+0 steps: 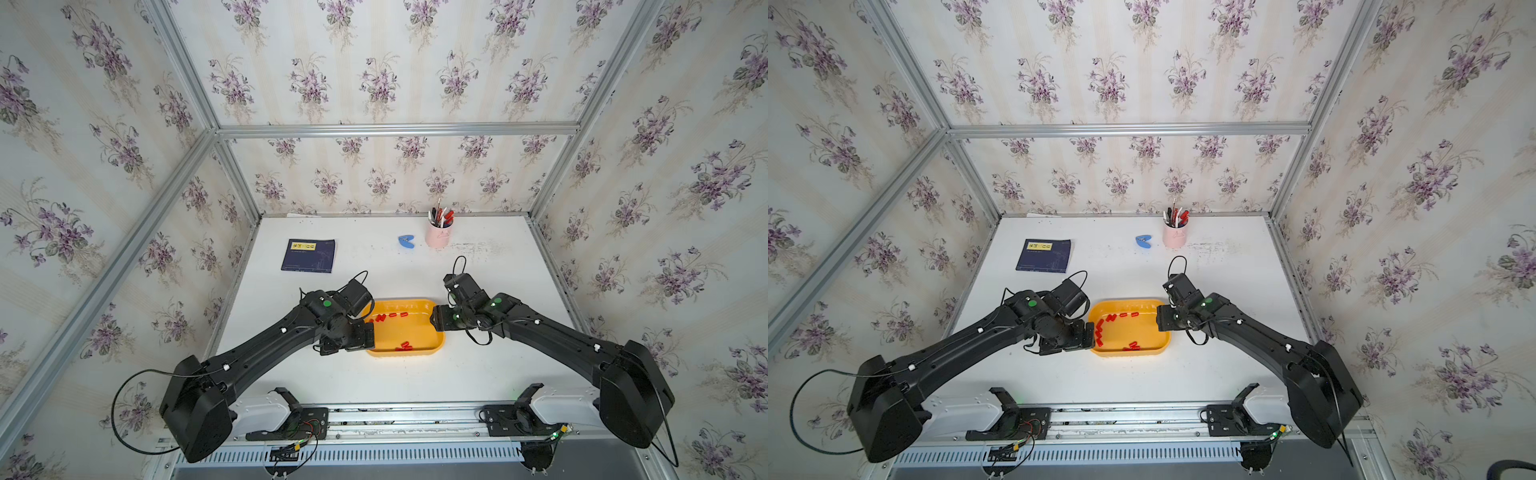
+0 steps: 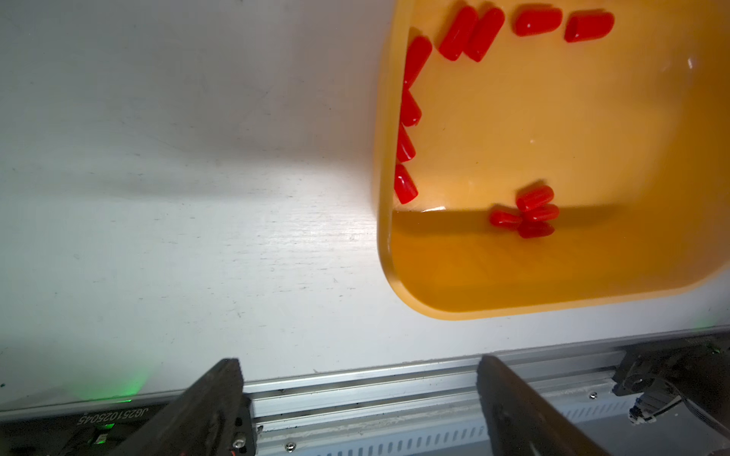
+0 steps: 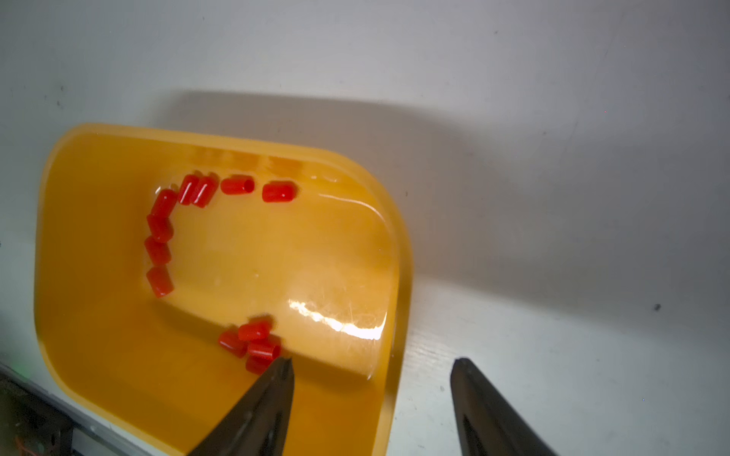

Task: Take the screw protection sleeves out of the storage box
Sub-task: Adjust the storage box at the center of the board.

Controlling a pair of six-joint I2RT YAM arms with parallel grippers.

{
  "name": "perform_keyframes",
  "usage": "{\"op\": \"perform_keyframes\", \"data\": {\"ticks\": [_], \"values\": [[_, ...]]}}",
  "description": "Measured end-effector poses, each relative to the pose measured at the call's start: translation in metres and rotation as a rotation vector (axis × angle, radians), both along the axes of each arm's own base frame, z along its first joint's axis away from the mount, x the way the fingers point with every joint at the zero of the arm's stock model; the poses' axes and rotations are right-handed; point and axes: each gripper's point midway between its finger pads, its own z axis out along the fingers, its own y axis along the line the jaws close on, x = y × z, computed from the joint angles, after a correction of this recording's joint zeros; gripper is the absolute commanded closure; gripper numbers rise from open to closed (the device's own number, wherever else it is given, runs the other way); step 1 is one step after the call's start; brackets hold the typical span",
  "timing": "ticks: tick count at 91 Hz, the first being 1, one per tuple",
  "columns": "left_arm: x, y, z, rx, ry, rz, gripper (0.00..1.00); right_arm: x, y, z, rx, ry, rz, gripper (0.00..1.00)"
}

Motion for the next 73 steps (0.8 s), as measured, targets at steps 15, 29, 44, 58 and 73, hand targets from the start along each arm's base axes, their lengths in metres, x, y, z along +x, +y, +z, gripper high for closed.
{"op": "perform_keyframes", "data": {"ticks": [15,29,44,58,73], "values": [[0.009,-0.003,-0.012,0.022,-0.015,0.008,0.16,-0.013,-0.003,-0.014,-0.014,0.046,-0.019,0.42],[0.020,-0.010,-0.023,0.027,-0.025,0.009,0.42,-0.019,0.002,-0.020,-0.019,0.066,-0.014,0.47],[0.029,-0.017,-0.040,0.051,-0.009,-0.008,0.55,-0.015,0.003,-0.023,-0.033,0.075,-0.021,0.56],[0.032,-0.019,-0.047,0.059,-0.005,-0.030,0.65,-0.015,0.004,-0.024,-0.037,0.085,-0.019,0.69],[0.035,-0.021,-0.050,0.073,0.001,-0.056,0.81,-0.013,0.005,-0.026,-0.050,0.088,-0.022,0.85]]}}
